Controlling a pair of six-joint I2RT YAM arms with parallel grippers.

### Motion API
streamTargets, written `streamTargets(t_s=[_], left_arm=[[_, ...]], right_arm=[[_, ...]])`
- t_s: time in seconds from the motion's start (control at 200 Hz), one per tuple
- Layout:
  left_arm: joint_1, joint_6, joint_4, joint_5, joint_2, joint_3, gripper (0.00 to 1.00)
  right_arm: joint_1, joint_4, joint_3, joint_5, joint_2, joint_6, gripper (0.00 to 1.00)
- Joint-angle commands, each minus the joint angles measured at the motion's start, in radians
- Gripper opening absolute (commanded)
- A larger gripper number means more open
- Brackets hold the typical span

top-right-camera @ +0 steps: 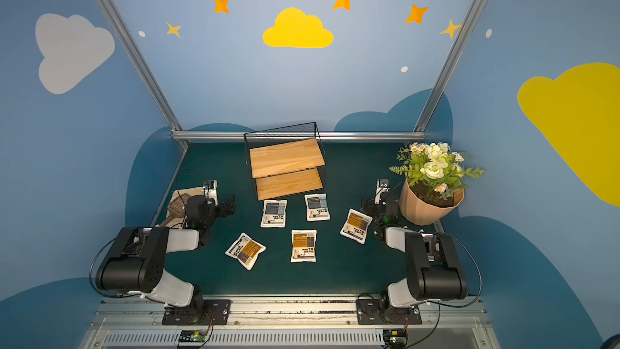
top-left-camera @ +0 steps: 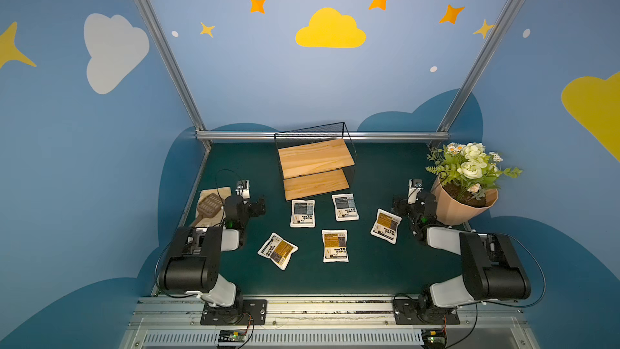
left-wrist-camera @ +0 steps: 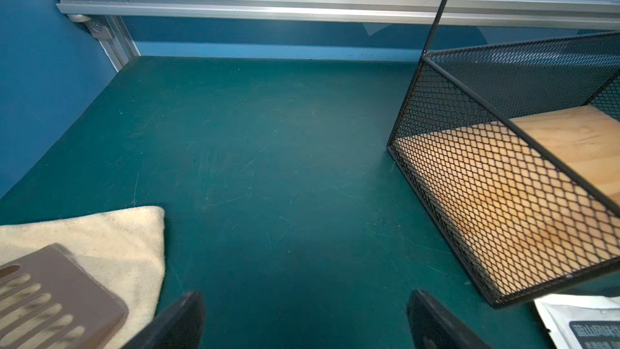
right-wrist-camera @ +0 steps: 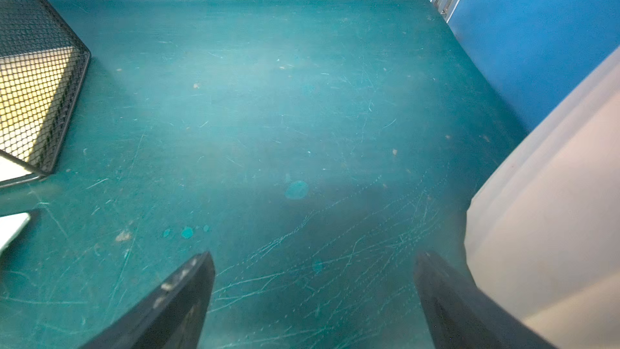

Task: Place the bagged coffee beans on the shelf by color
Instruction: Pick up the bagged coffee beans at the center of the board.

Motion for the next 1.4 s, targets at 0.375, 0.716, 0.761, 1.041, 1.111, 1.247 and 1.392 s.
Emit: streamTargets(t_s=[0.375,0.716,0.761,1.041,1.111,1.247,1.392], left_arm=[[0.003,-0.004,-0.003,0.01,-0.012,0.001,1.0],[0.004,-0.009,-0.008,0.016,-0.016,0.006,1.0],[0.003,-0.004,-0.037,0.026,-0.027,0.024,1.0],[-0.02,0.021,-0.262,-0.007,-0.151,0.096,1.0],[-0.036,0.032,-0.303,-0.025,-0.188,0.104,1.0],[-0.089,-0.009,-0.404,-0.116,-0.255,0.15,1.0],[-0.181,-0.064,-0.572,-0.209,-0.35,0.21,1.0]], right_arm=[[0.004,-0.008,0.009,-0.006,-0.01,-0.004,0.98],[0.003,-0.002,0.01,0.003,-0.02,0.005,0.98],[0.004,-0.027,0.026,0.018,-0.035,0.025,0.98],[0.008,-0.404,0.165,0.002,-0.137,0.05,0.98],[0.01,-0.457,0.172,-0.001,-0.174,0.091,0.98],[0.011,-0.559,0.188,-0.014,-0.271,0.21,0.98],[-0.004,-0.767,0.207,0.009,-0.419,0.534,0.98]])
